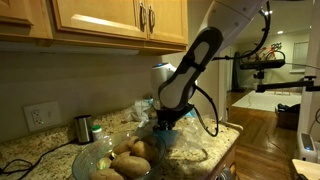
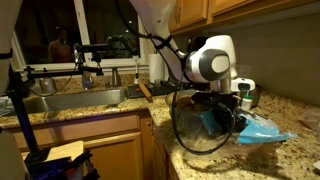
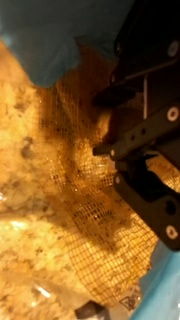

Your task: Remove a potato from the plastic bag and put it in the glass bowl

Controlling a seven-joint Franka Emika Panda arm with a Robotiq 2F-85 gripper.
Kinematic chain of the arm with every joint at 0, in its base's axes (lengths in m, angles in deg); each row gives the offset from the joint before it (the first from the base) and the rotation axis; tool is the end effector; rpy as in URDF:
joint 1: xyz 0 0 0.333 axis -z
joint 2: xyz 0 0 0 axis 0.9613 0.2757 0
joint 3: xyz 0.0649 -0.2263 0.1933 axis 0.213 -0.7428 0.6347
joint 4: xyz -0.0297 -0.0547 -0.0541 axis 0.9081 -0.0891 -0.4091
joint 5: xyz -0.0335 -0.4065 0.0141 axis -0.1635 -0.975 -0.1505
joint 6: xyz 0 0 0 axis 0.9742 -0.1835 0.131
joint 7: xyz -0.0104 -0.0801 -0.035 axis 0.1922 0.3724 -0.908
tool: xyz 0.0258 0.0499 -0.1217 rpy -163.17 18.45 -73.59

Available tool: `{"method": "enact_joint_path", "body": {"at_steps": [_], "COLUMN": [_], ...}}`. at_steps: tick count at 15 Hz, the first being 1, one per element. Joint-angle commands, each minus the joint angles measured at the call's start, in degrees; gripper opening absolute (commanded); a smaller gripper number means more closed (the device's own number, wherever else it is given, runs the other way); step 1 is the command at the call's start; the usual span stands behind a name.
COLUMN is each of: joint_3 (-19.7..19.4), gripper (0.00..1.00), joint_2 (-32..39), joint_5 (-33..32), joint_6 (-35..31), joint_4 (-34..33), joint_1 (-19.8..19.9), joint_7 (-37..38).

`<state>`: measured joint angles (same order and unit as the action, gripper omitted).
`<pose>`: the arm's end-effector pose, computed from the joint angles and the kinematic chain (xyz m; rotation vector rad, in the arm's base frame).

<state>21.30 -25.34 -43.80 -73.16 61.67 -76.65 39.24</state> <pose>0.6228 -0.0862 0.2009 2.9258 -0.3492 0.2223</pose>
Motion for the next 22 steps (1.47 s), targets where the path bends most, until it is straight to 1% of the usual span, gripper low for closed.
{"method": "enact_joint_path", "body": {"at_steps": [1,5,8,12,13,14,19,22], "joint_3": [0.9,0.5,0.9,1.1,0.9,0.7,-0.9,-1.0], "gripper": [0.16,0.16,0.16,0.16,0.66,0.67,0.99,1.0], "joint_2": [-5.6,-7.1,-8.3,-9.0,-8.8,-8.7,-9.4,-9.8], "joint_5": [-0.2,-2.2,-1.6,-0.7,-0.9,-1.2,-4.5,-6.3], "joint_6": [-1.4,-2.6,-0.9,-0.2,-0.1,-0.3,-0.4,-0.7], "joint_4": [6.0,8.0,9.5,12.0,12.1,12.1,10.3,8.9], "joint_1": [0.6,0.5,1.1,1.8,1.8,1.8,1.2,1.4], "joint_7": [-2.8,-4.6,-6.5,-7.3,-7.0,-6.8,-5.7,-5.8]}}
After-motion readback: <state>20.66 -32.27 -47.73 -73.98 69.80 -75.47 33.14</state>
